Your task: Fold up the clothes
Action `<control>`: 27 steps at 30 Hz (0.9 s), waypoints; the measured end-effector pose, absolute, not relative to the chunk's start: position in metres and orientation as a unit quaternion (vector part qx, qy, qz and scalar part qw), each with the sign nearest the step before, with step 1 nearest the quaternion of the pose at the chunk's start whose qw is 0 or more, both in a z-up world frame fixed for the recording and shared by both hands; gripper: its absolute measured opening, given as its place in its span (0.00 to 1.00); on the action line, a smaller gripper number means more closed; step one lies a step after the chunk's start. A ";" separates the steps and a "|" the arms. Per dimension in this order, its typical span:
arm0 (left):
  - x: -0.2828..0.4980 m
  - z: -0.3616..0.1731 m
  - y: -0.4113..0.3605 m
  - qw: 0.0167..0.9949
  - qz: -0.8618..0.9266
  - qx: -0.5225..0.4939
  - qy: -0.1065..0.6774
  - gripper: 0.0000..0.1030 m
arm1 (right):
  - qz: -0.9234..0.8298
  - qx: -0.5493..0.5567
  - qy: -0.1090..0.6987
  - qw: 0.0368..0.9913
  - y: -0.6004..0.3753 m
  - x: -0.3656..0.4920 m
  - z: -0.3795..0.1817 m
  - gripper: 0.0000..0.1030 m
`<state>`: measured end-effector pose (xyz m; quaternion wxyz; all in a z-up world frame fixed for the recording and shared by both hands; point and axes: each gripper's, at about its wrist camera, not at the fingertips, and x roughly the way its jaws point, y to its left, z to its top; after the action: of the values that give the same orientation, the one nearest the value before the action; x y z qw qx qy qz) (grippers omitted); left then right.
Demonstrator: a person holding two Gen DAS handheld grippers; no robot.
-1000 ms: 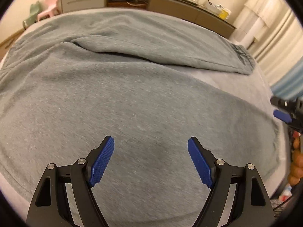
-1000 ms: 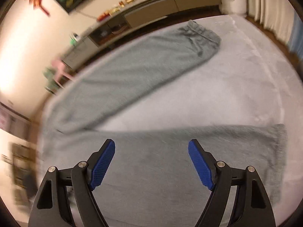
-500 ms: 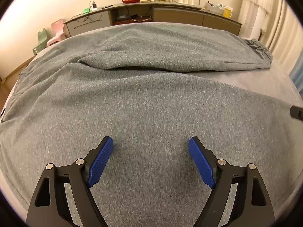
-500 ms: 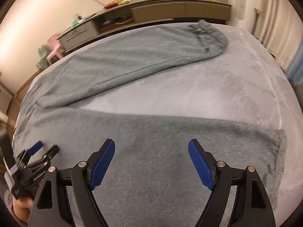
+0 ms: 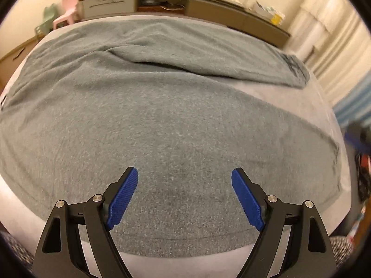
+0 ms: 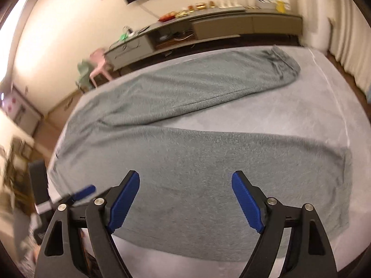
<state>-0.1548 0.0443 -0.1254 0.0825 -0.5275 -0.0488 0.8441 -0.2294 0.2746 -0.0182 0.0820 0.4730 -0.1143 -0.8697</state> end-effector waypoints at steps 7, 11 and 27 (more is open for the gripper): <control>-0.198 -0.115 0.044 0.093 0.861 -0.500 0.018 0.82 | -0.886 0.449 -0.108 -0.043 0.410 -0.335 0.012 0.80; -0.213 -0.136 0.035 0.098 0.853 -0.513 0.019 0.82 | -0.870 0.476 -0.101 -0.083 0.470 -0.441 -0.008 0.80; -0.236 -0.137 0.010 0.121 0.841 -0.524 -0.061 0.82 | -0.864 0.484 -0.138 -0.006 0.484 -0.530 -0.069 0.06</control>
<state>-0.2362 0.0102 -0.1365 0.1211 -0.5243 -0.0607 0.8407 -0.5296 0.4836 -0.0694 -0.0064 0.4843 -0.1379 -0.8640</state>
